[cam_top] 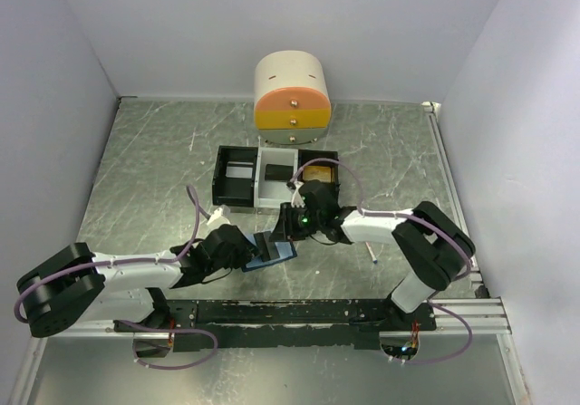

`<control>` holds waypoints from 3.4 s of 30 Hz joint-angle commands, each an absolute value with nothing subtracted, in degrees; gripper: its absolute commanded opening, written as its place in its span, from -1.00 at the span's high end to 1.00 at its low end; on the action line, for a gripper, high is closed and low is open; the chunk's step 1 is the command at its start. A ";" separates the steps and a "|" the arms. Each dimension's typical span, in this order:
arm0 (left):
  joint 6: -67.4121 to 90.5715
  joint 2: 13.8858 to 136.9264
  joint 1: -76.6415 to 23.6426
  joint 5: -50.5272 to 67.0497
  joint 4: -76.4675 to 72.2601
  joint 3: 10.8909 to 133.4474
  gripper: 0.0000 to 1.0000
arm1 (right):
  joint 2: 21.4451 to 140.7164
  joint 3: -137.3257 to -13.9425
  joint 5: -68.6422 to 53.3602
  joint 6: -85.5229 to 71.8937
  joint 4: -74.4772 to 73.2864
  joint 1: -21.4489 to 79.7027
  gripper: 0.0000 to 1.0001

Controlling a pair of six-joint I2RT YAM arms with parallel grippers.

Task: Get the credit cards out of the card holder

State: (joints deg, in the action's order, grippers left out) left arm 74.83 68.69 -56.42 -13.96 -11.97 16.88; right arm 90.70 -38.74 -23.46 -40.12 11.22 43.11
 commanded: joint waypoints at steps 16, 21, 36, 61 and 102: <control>77.23 74.94 -56.80 -10.99 -28.26 13.16 0.32 | 94.63 -32.41 -22.39 -44.85 15.19 43.24 0.42; 77.56 73.27 -56.78 -12.19 -26.43 12.96 0.44 | 94.24 -32.11 -21.97 -44.74 14.61 43.28 0.42; 77.85 67.57 -56.81 -14.08 -21.25 11.87 0.81 | 93.57 -32.94 -22.80 -44.78 14.65 43.25 0.41; 76.11 70.57 -56.81 -12.07 -25.62 12.77 0.57 | 96.58 -34.63 -28.23 -44.46 16.46 43.79 0.38; 72.63 52.08 -56.80 -13.59 -19.42 7.12 0.87 | 93.63 -35.09 -31.48 -47.66 22.97 45.07 0.23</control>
